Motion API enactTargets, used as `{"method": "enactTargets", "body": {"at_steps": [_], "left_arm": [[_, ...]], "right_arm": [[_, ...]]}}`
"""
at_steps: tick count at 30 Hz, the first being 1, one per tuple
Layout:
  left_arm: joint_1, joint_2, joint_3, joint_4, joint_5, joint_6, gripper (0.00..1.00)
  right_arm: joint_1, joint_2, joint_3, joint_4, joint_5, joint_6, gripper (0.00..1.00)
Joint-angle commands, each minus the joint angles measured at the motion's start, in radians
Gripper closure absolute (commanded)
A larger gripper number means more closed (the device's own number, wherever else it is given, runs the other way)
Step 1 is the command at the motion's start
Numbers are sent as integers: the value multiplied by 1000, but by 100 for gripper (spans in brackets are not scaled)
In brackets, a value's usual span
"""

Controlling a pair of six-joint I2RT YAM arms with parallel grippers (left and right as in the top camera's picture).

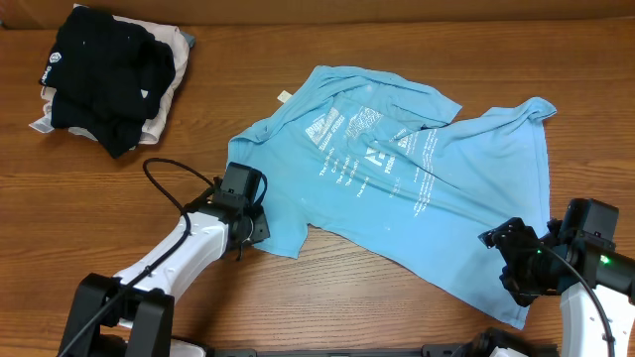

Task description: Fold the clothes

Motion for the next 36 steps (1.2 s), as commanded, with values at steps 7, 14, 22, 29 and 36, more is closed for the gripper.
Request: {"method": "enactTargets", "body": {"at_steps": [7,14,22,29,36], "left_arm": [[4,50,-18,18,-17,-3,96],[4,50,-18,43,-11,-3,96],[4,50,-18,45,5,-3,96],[4,50,-18,46,6,-3,96],[4,50,-18,47,14,-3,96]], "right_arm": [[11,29,-3,-14,21,29,33],[108,193,-3,35,68,67,33],[169,406,-3,120,183,83,37],[184,545,-3,196,246,82,38],[184,626,-3,294,273,82,37]]}}
